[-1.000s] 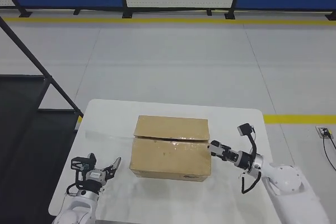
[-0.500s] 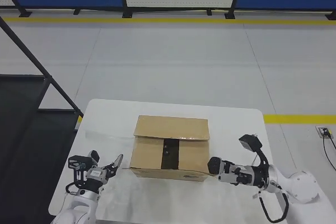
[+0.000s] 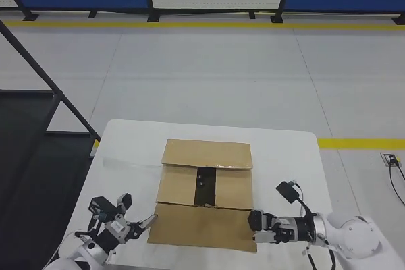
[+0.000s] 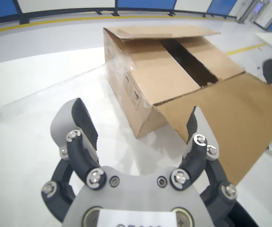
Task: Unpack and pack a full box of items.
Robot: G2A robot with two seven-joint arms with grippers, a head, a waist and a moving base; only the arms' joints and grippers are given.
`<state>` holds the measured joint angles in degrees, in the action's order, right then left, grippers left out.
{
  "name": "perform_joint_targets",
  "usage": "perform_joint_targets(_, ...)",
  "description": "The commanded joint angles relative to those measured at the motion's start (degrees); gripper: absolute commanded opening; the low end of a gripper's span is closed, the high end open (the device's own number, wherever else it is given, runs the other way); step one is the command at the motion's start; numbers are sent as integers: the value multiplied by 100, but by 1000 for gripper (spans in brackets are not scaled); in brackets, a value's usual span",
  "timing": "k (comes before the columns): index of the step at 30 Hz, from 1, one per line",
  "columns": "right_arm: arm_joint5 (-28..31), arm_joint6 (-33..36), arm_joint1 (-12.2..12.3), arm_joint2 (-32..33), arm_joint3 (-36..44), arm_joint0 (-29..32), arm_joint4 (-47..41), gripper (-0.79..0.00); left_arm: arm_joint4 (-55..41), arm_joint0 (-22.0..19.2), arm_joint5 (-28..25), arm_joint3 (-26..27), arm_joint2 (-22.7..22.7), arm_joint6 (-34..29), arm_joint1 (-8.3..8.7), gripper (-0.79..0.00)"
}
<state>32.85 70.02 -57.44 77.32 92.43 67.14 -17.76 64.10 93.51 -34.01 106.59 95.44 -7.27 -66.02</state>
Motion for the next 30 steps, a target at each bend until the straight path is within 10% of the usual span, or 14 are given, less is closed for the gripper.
perform_joint_targets(1, -257, -210, -25, -13, -232, -154, -567, 0, 303, -23, -111, -37, -37, -100, 21, 0)
perform_joint_targets(13, -587, -549, -40, 34, -416, -317, -833, 0, 450, -195, 85, -211, -210, -129, 21, 0)
perform_joint_targets(30, -2813, -2124, -448, -1338, -1663, -1854, -1179, 0, 450, -195, 85, -211, -210, -129, 21, 0)
